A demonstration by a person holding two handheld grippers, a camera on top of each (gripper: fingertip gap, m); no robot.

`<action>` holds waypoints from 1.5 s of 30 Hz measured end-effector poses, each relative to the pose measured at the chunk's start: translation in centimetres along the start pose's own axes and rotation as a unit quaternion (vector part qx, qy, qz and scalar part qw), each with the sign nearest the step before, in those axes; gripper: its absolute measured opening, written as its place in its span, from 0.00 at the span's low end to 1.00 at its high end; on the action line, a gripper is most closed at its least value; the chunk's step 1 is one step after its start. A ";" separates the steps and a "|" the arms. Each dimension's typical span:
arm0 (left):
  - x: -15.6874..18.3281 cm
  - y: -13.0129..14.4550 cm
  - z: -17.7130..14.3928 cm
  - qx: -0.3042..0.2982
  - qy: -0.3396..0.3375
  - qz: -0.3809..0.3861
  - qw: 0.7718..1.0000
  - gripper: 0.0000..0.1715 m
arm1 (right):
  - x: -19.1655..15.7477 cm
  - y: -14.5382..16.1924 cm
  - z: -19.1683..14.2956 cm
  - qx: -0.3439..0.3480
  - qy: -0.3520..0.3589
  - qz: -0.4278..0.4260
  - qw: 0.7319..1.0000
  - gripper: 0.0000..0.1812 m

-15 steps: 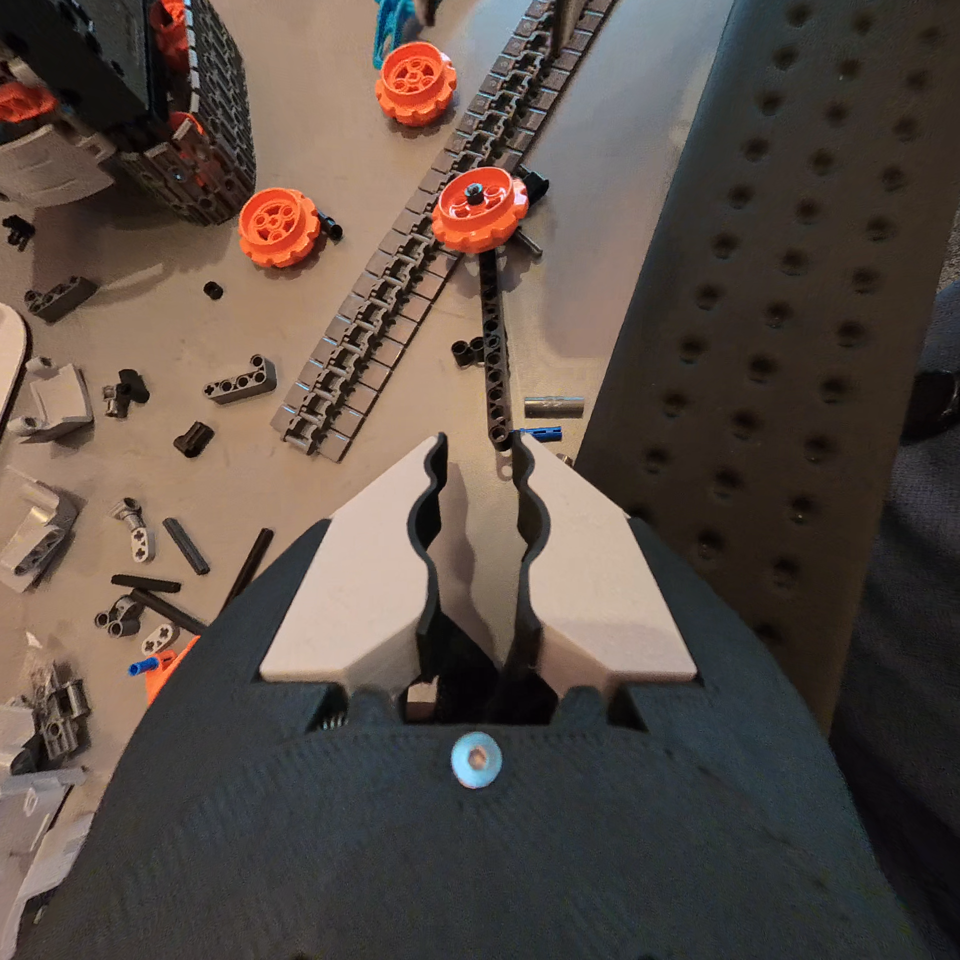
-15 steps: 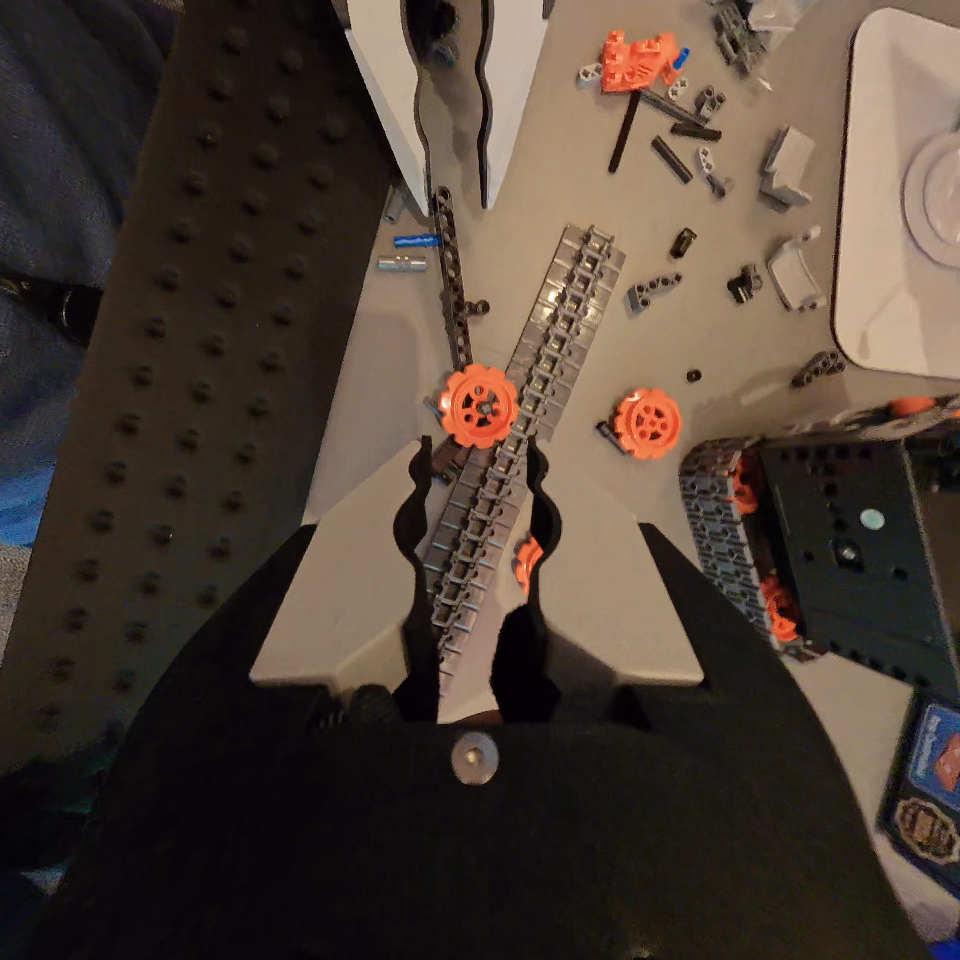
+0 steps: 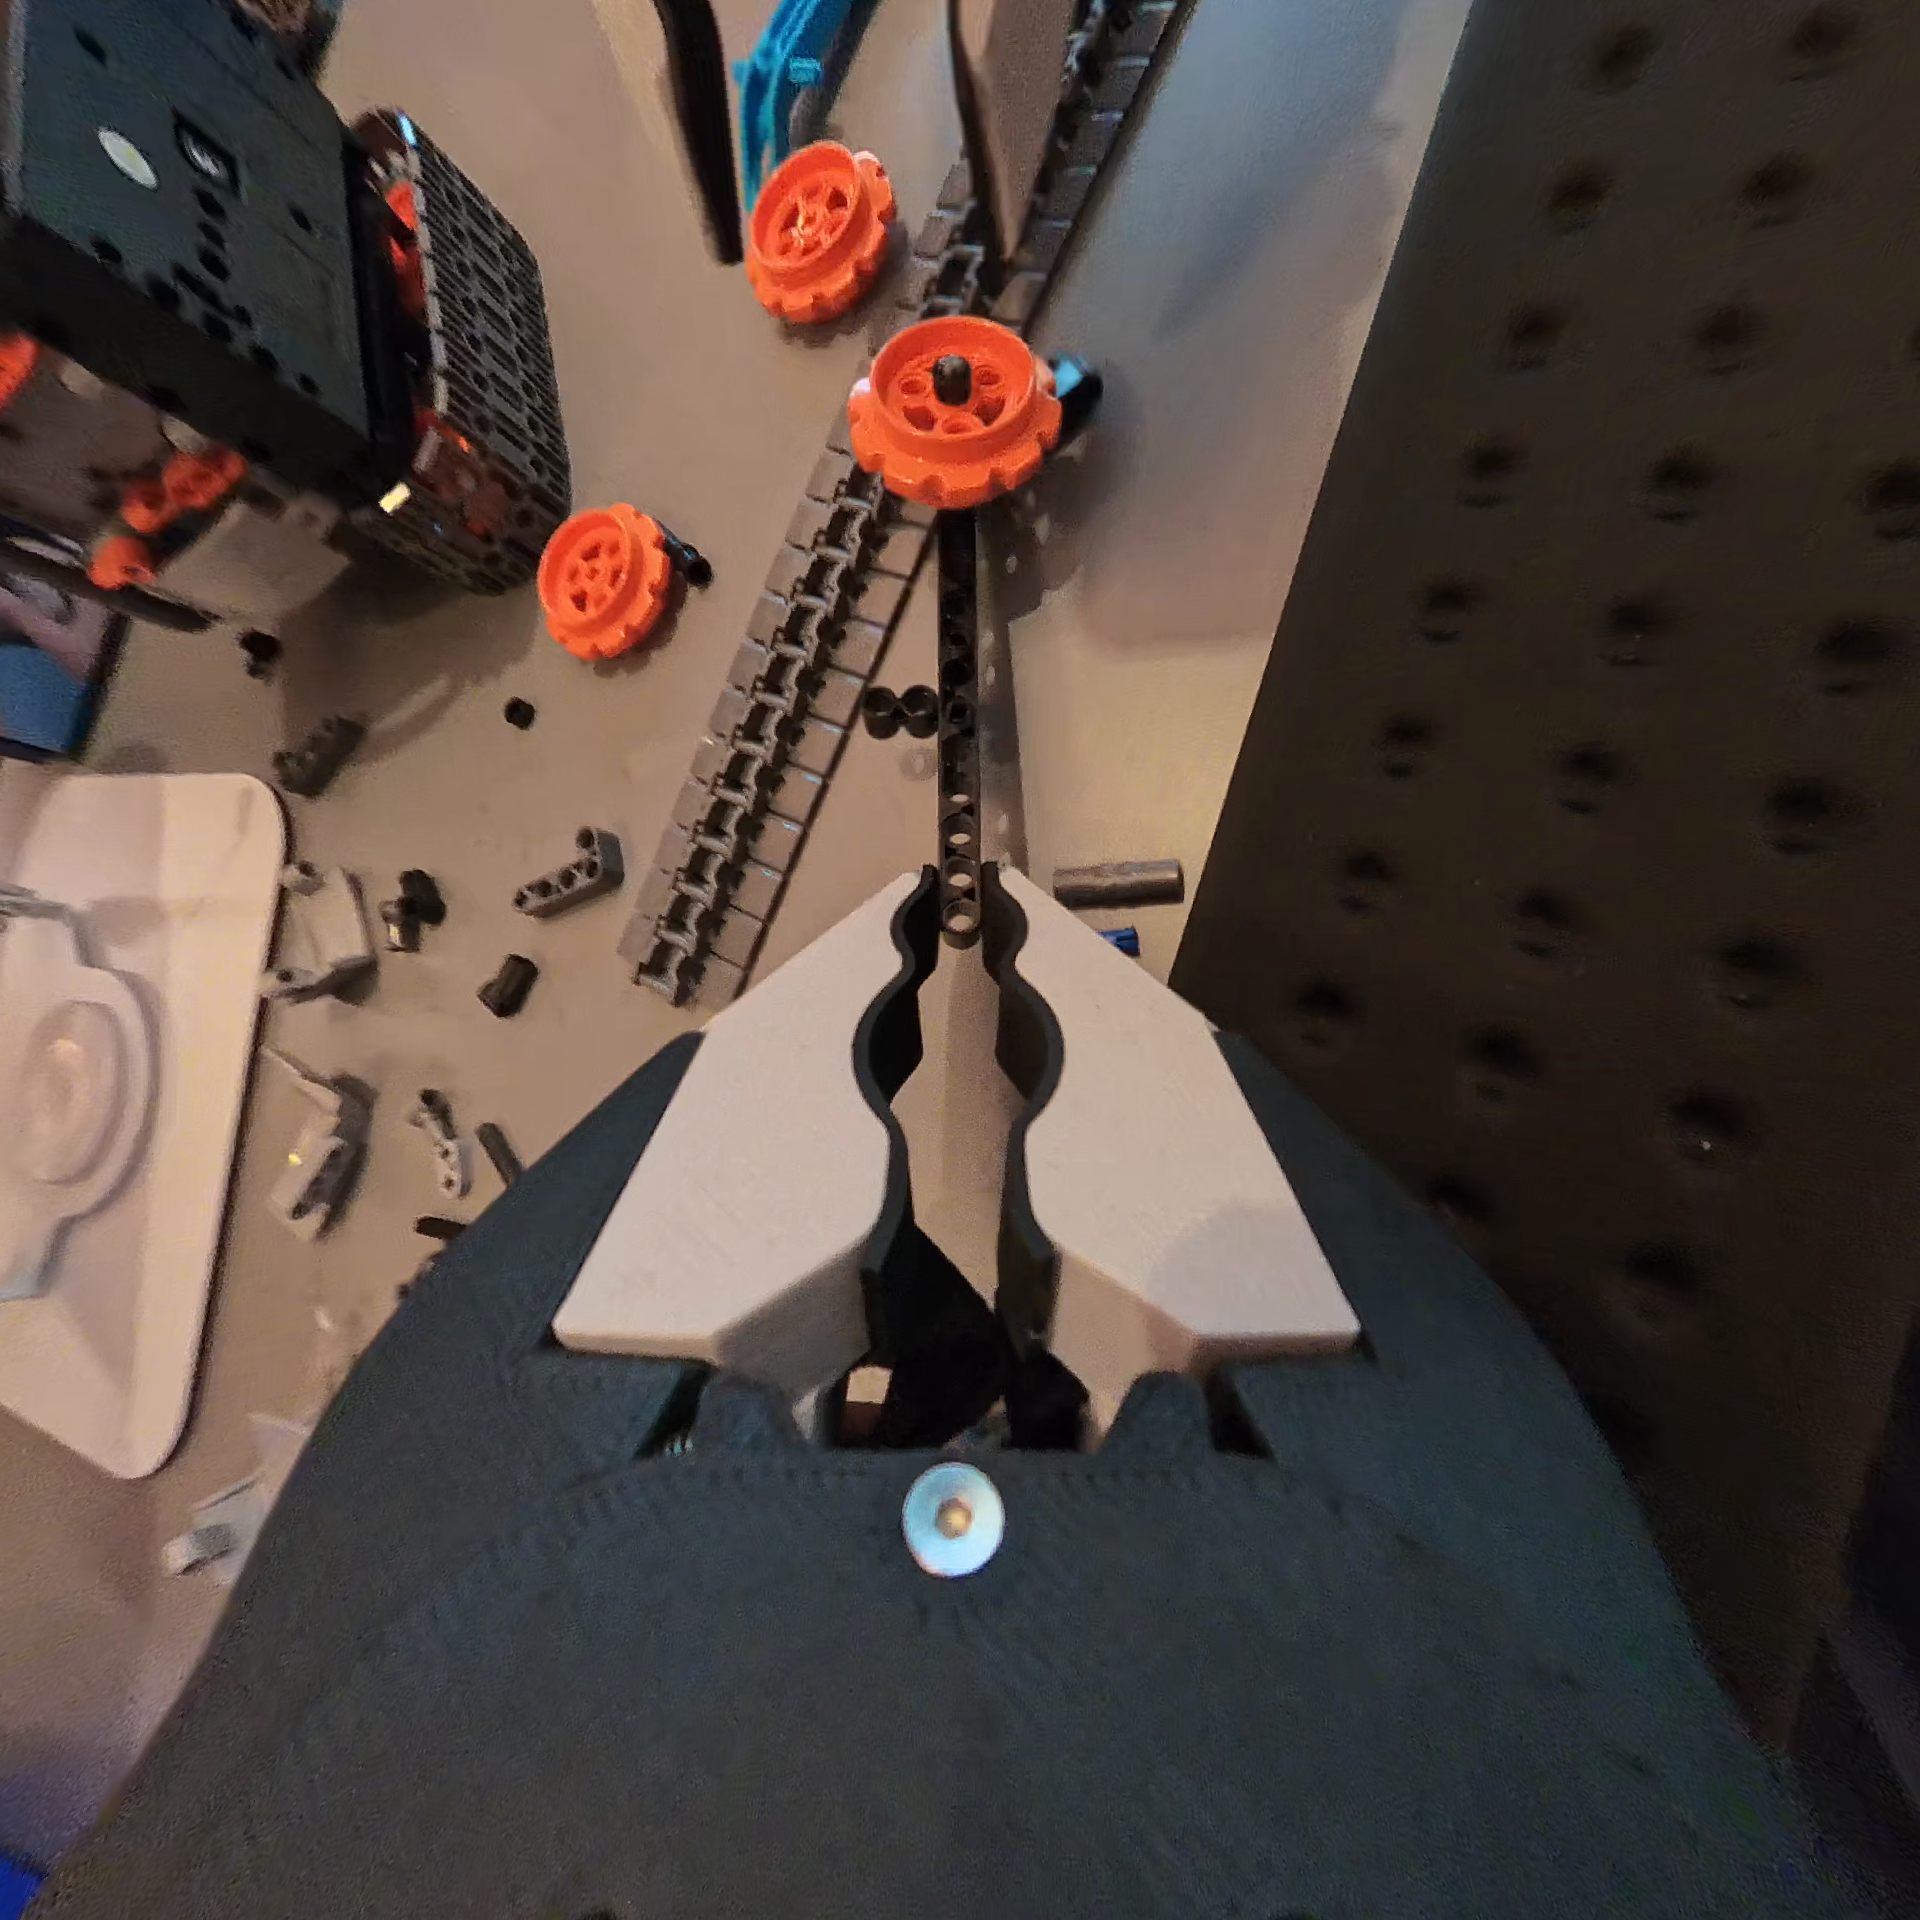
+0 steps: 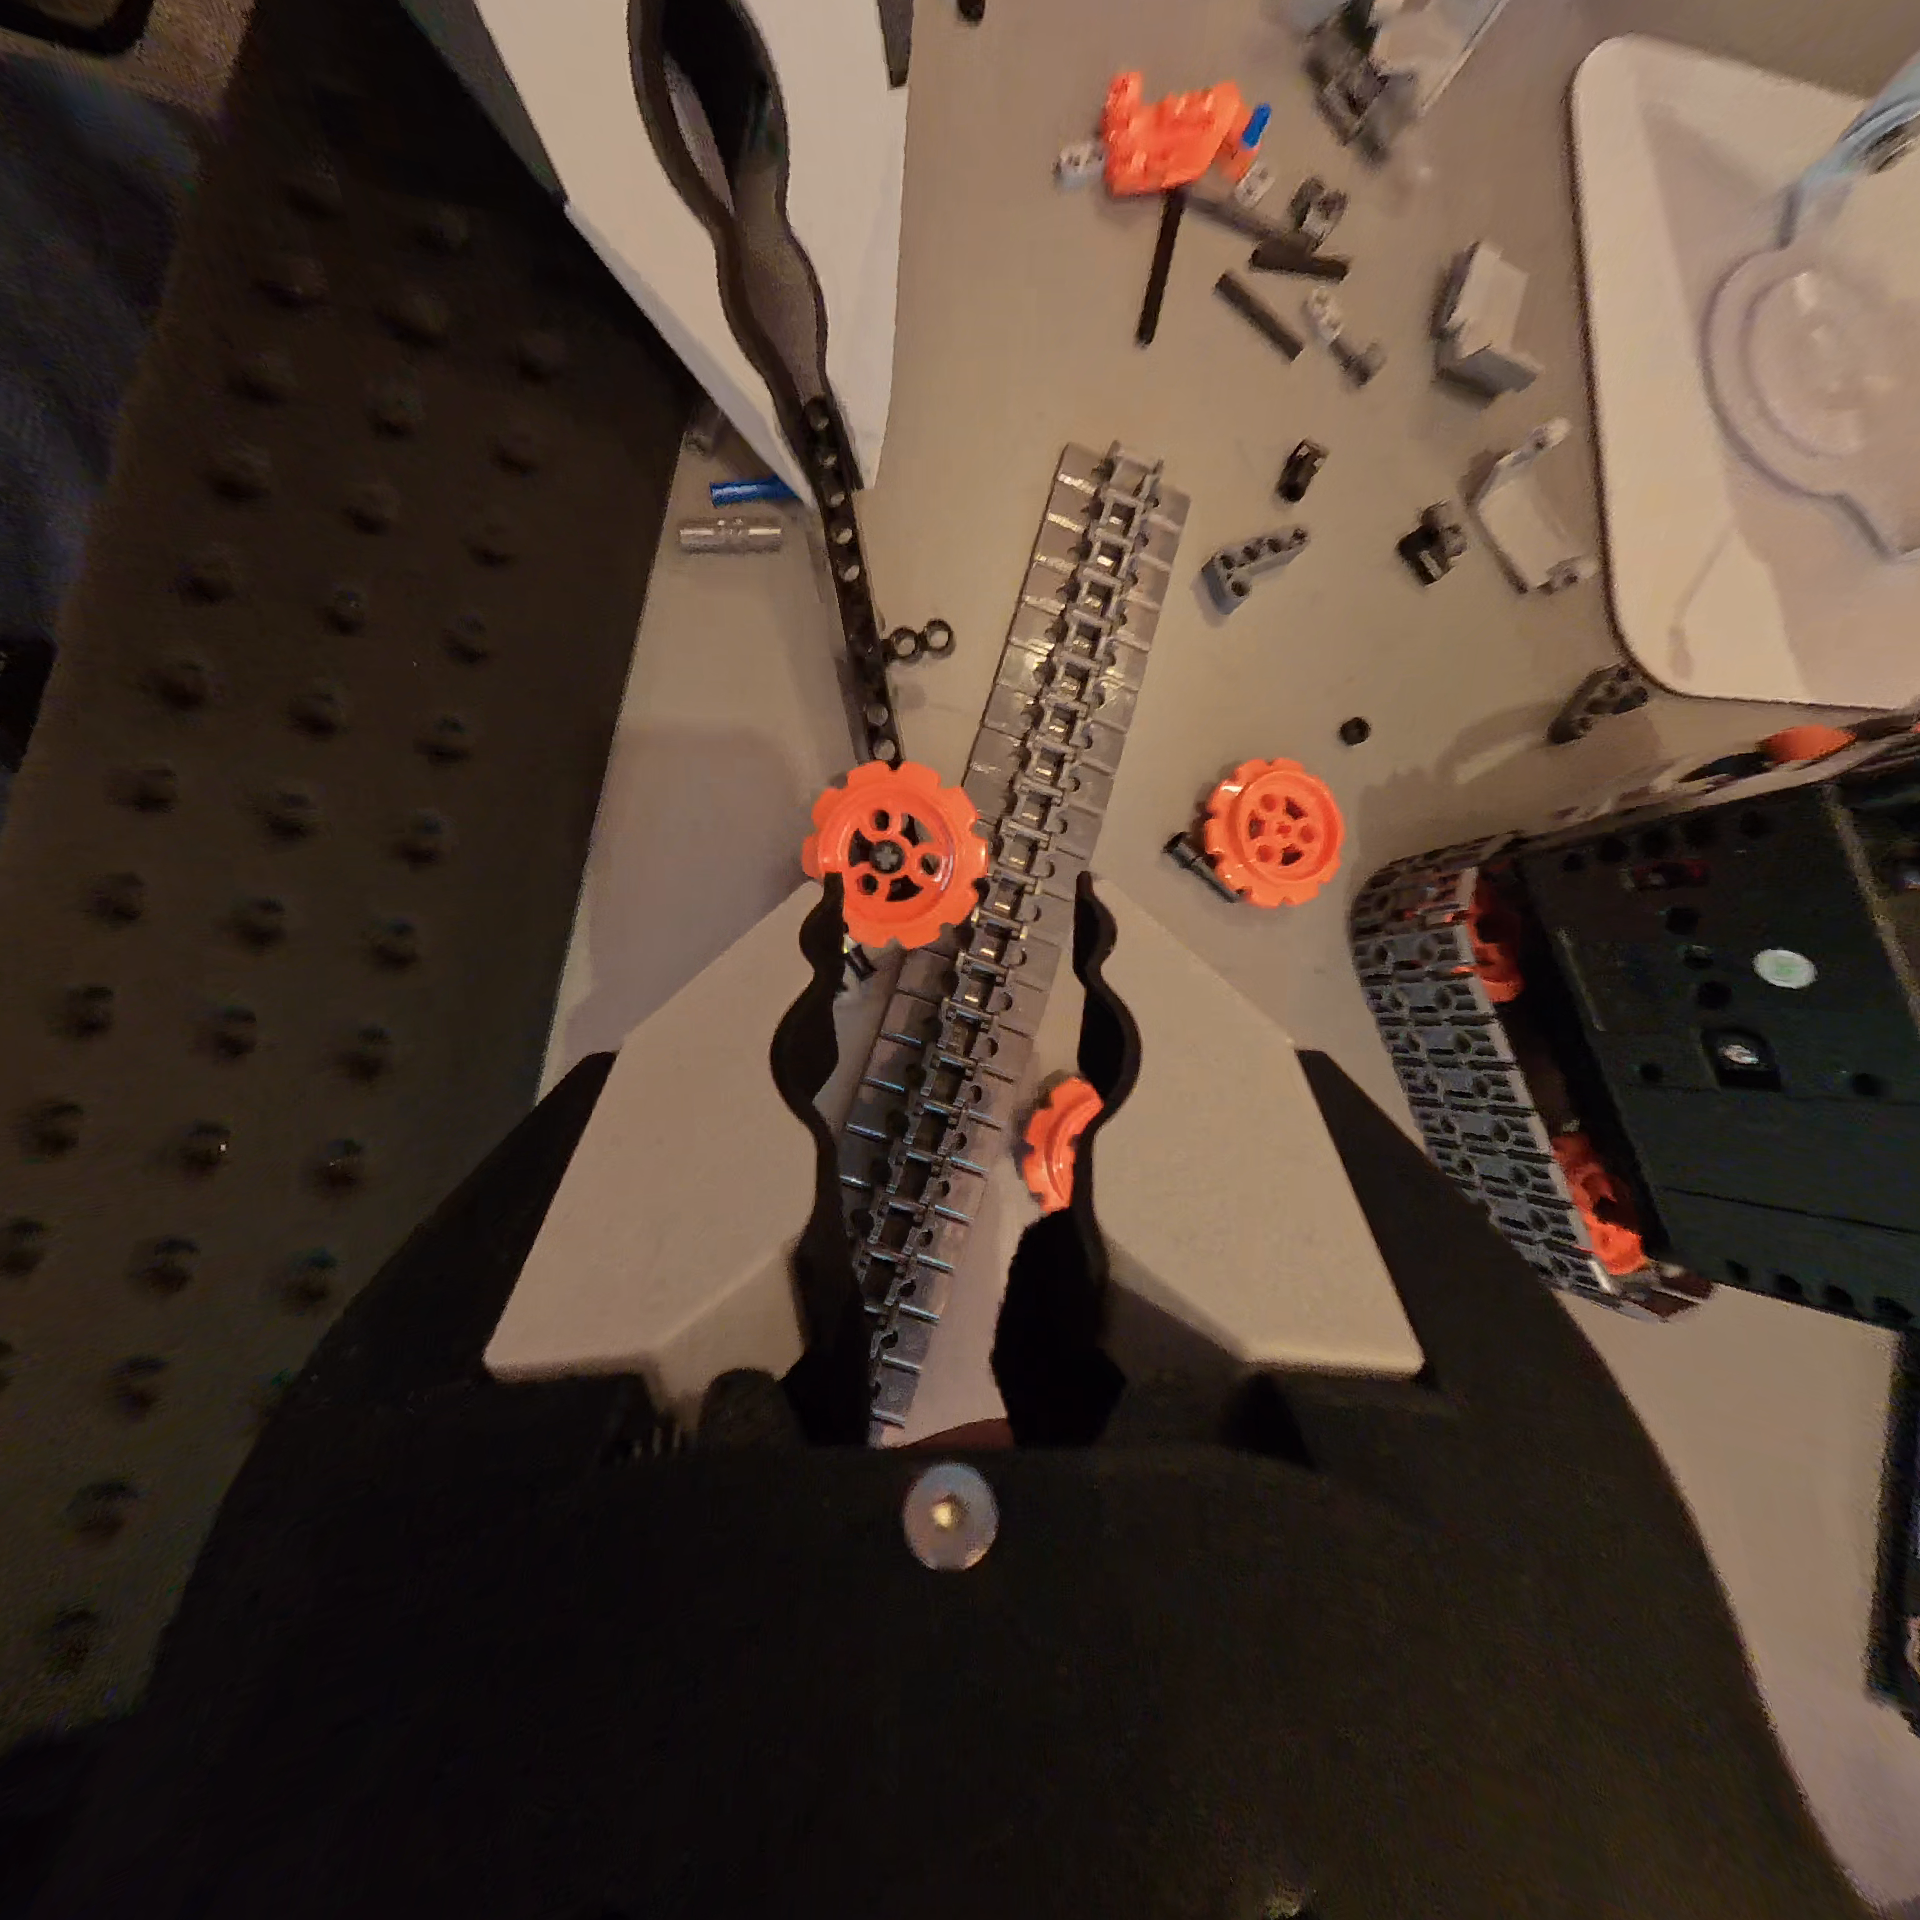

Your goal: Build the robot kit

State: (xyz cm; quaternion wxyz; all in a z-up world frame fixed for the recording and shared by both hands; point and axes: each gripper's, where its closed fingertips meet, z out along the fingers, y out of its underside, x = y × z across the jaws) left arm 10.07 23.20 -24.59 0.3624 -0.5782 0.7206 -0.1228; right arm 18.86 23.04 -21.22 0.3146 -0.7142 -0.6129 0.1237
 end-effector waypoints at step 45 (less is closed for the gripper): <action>-18.6 -14.3 0.2 0.157 -0.116 0.000 0.981 0.04 | 16.9 -3.1 -13.7 0.090 0.208 -0.056 0.972 0.19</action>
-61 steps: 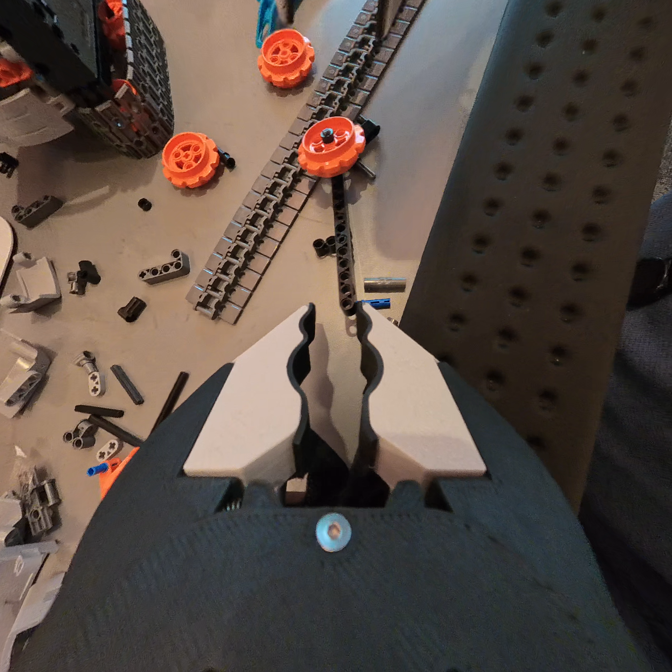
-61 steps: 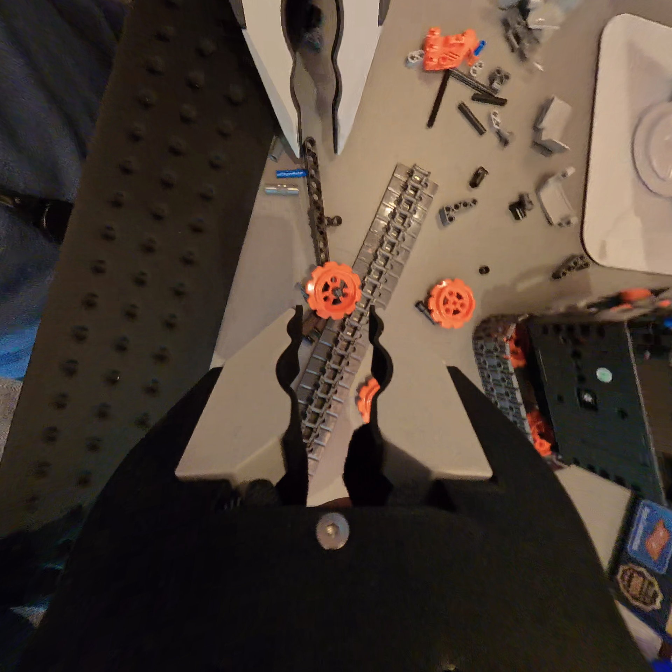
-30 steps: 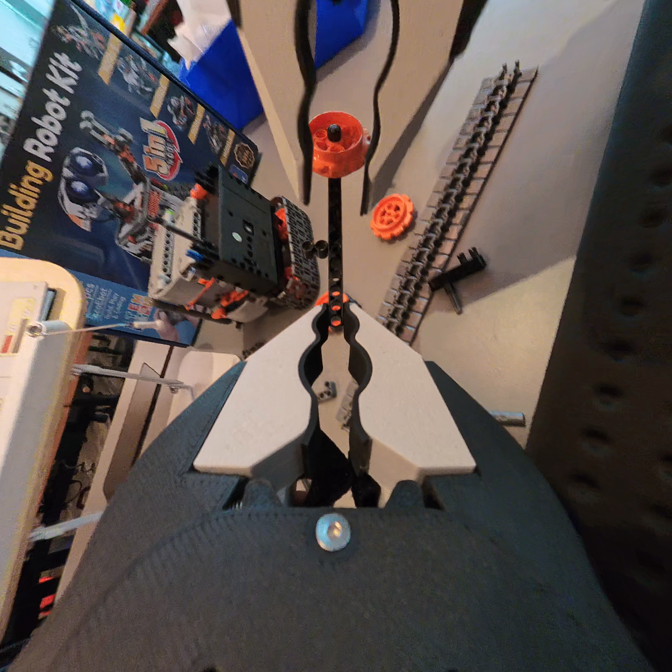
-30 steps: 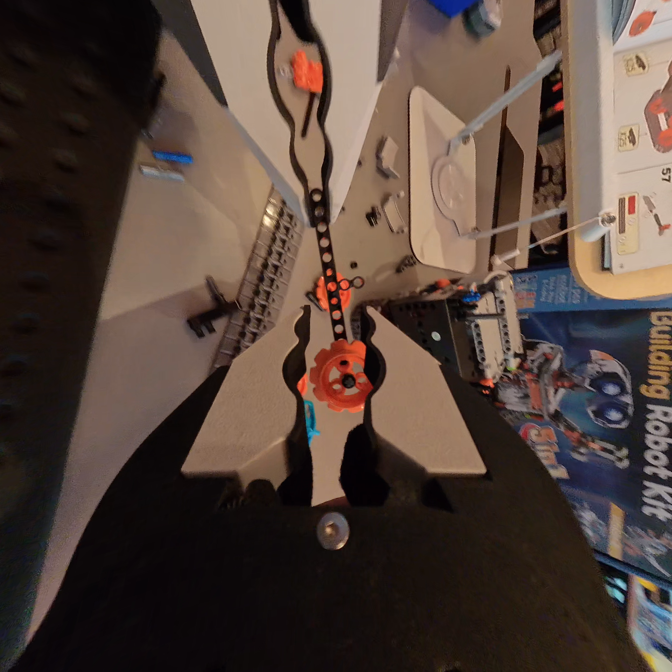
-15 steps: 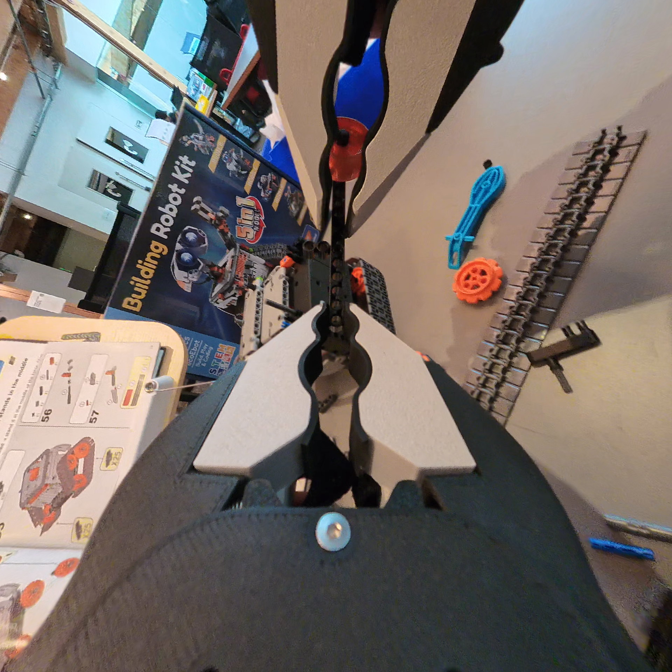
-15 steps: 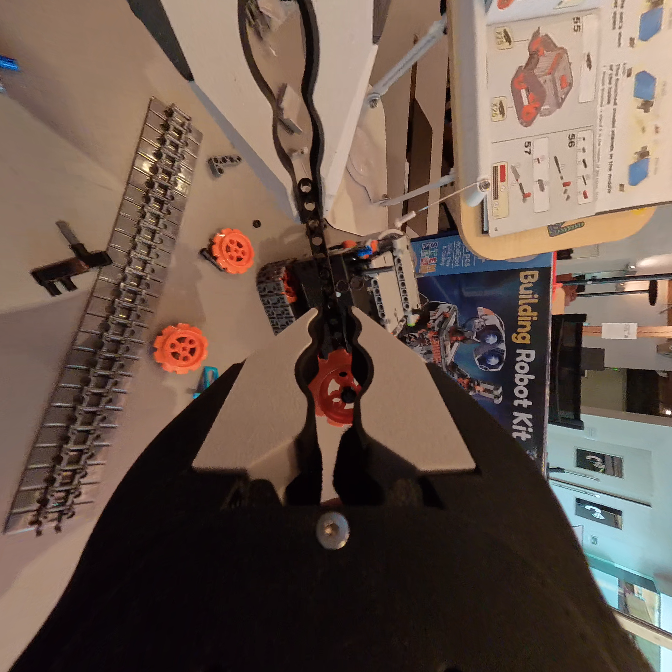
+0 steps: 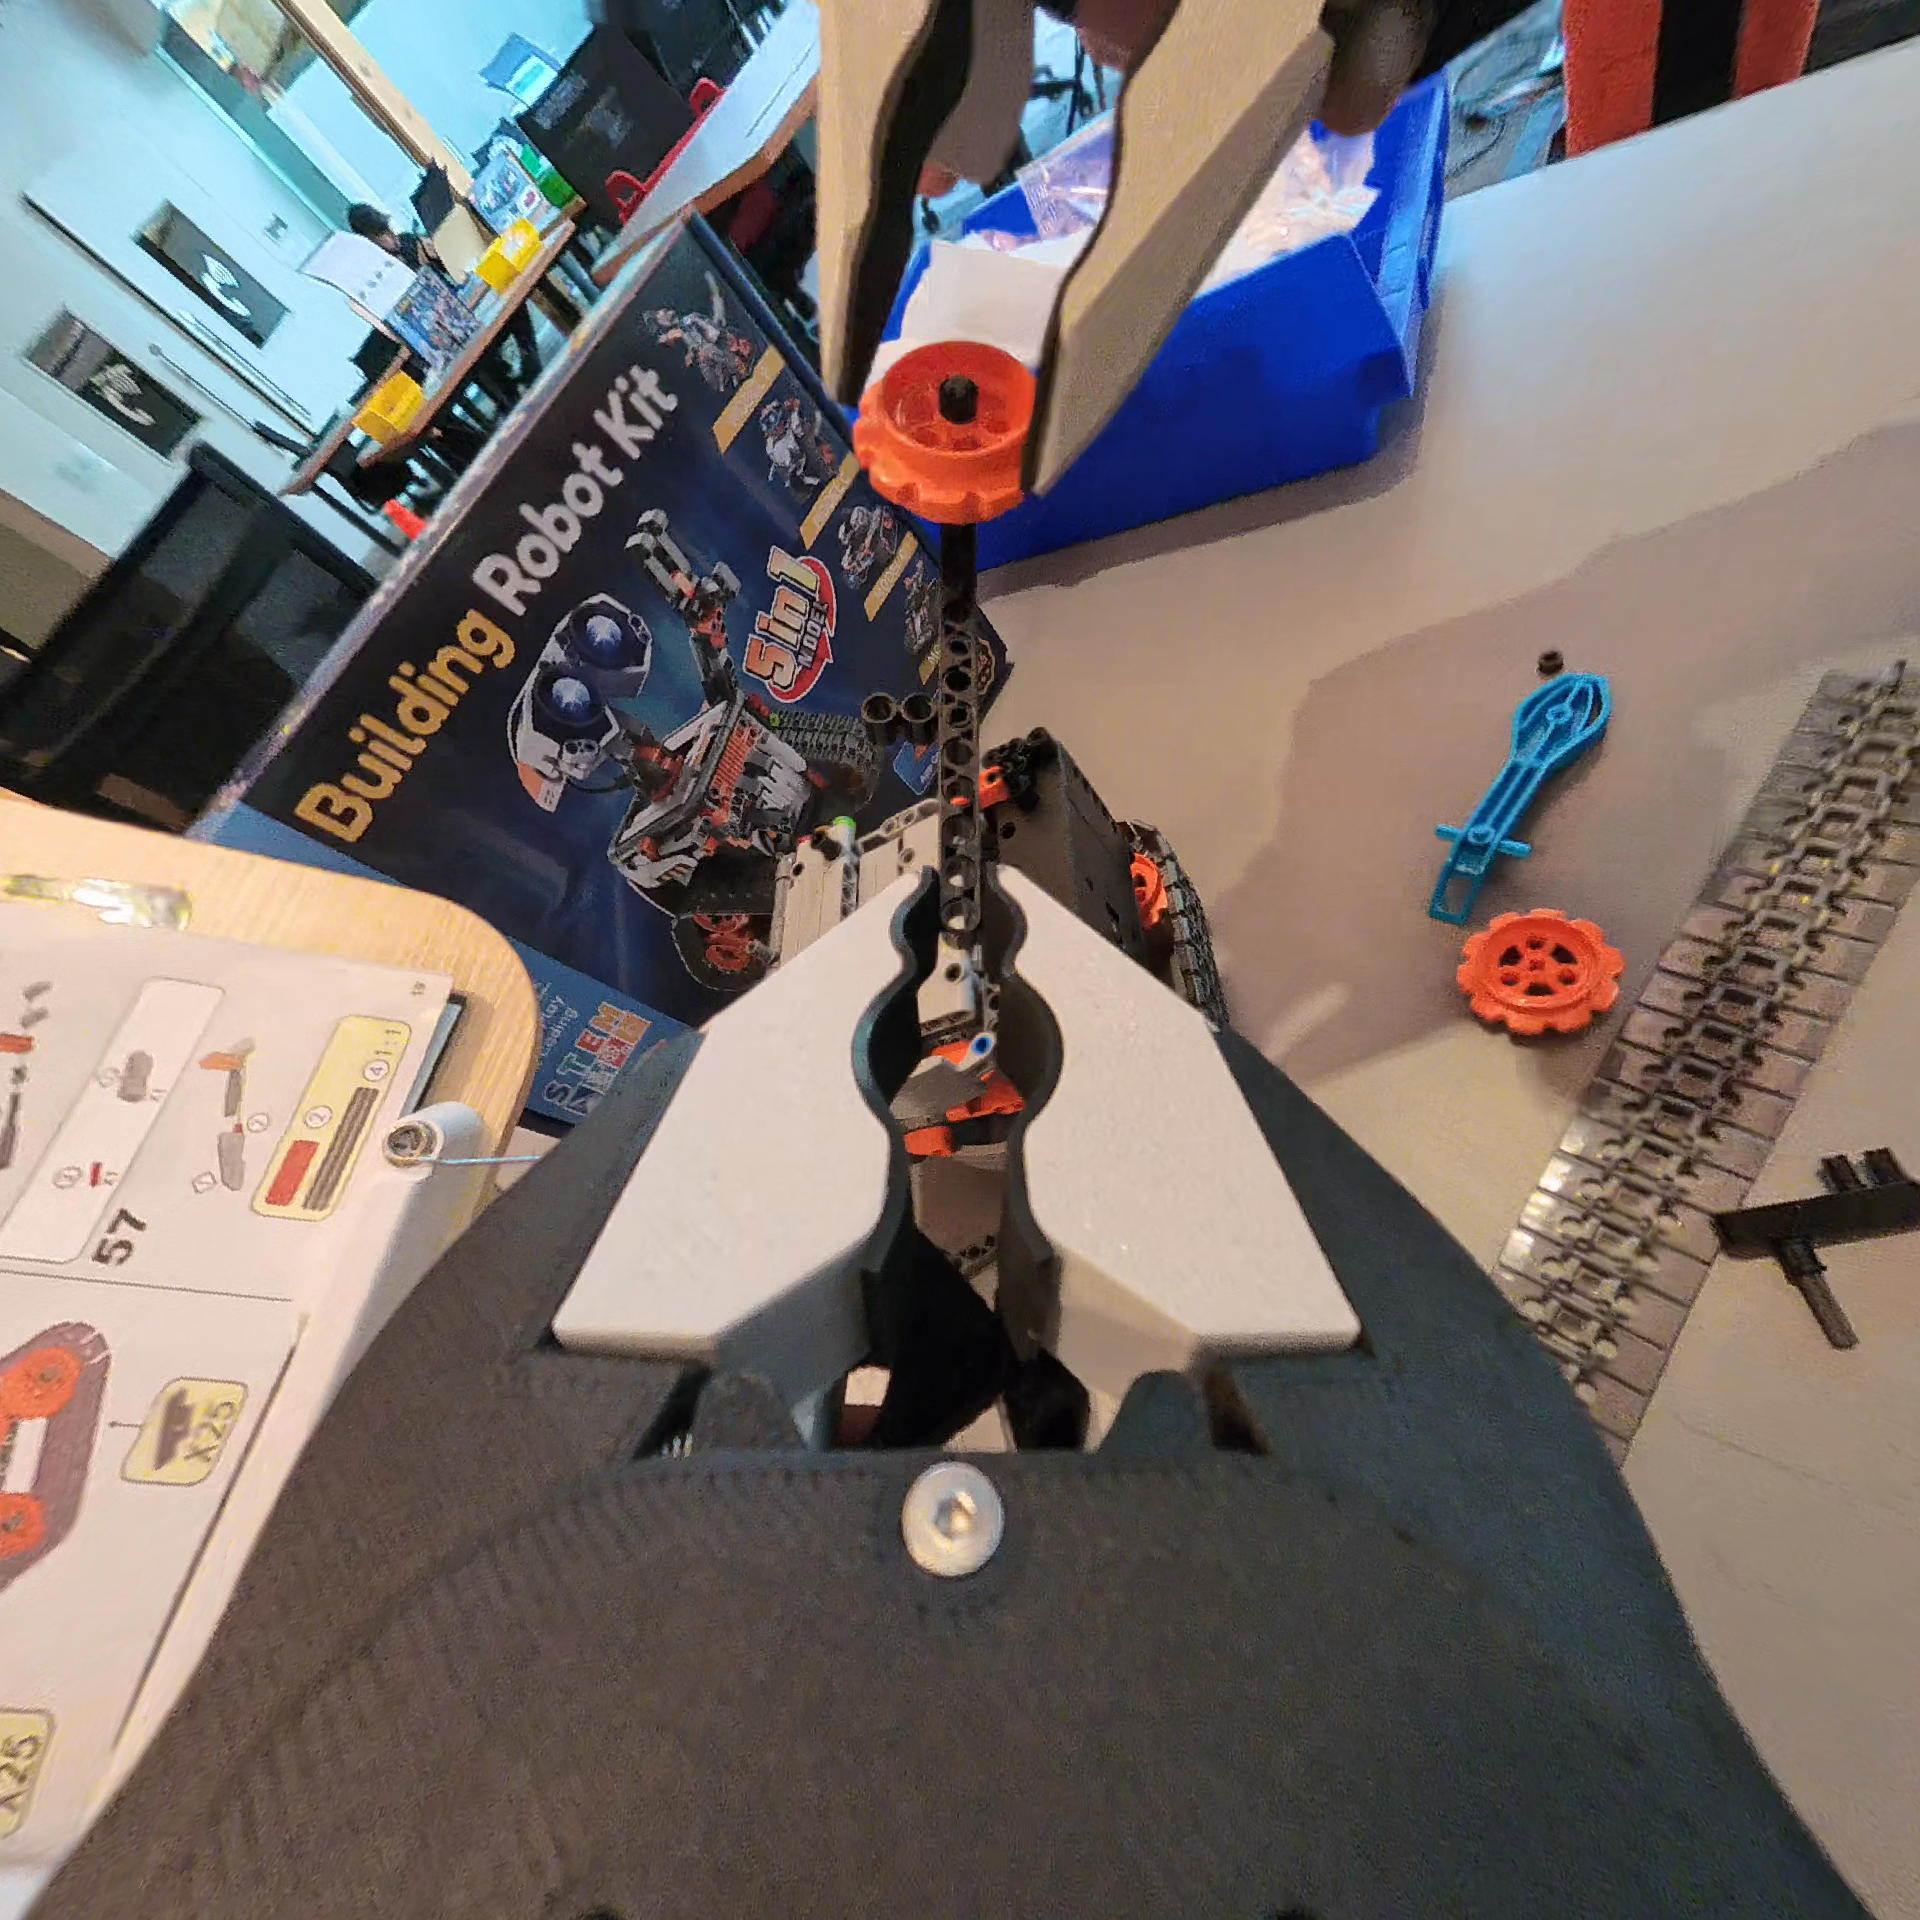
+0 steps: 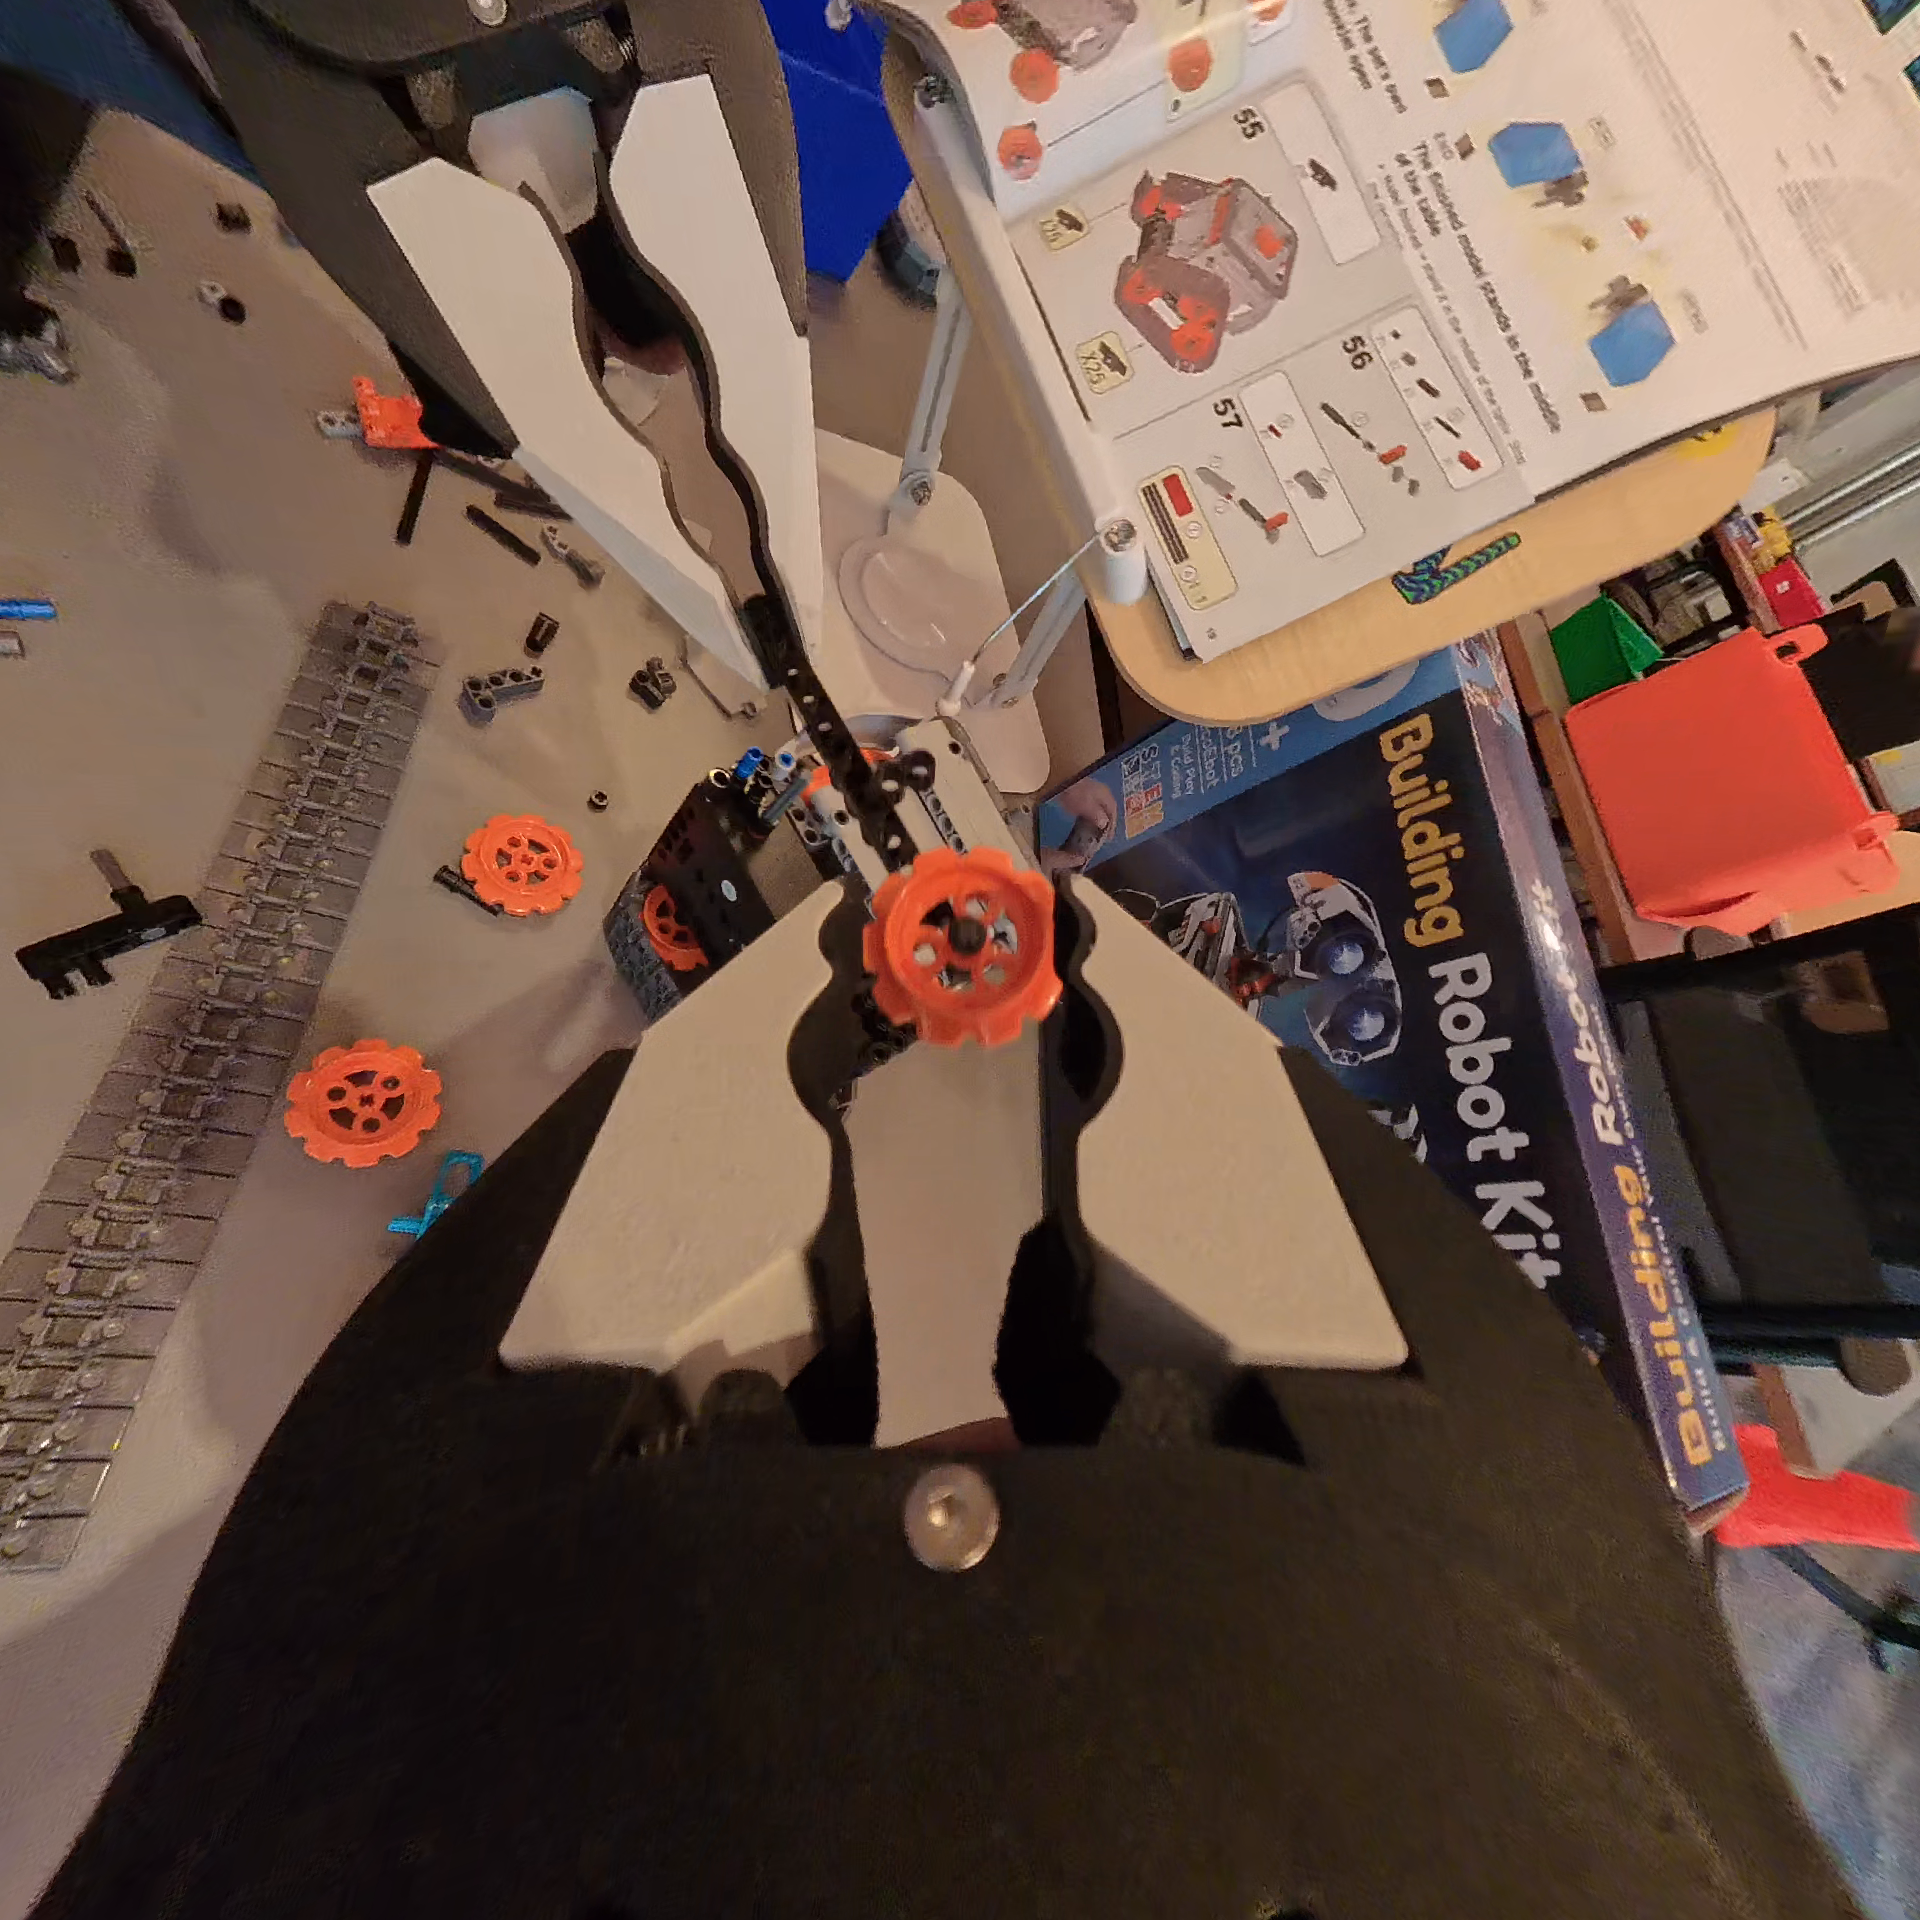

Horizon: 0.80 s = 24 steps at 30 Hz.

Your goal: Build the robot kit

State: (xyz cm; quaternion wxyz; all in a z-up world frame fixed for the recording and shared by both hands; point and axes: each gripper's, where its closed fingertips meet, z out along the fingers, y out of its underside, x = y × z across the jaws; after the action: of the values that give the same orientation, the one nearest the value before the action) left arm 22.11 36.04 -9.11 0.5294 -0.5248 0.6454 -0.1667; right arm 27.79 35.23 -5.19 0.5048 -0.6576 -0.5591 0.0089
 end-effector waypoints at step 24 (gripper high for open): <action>-0.2 2.3 2.1 -0.009 0.156 -0.224 0.962 0.03 | 1.8 5.9 2.1 0.115 -0.108 0.195 0.968 0.19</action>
State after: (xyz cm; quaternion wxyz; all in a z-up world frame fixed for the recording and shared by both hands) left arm 22.71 37.80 -11.63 0.3667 -0.6278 0.5874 -0.3554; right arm 31.59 38.73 -9.18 0.5022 -0.6866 -0.4664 0.2423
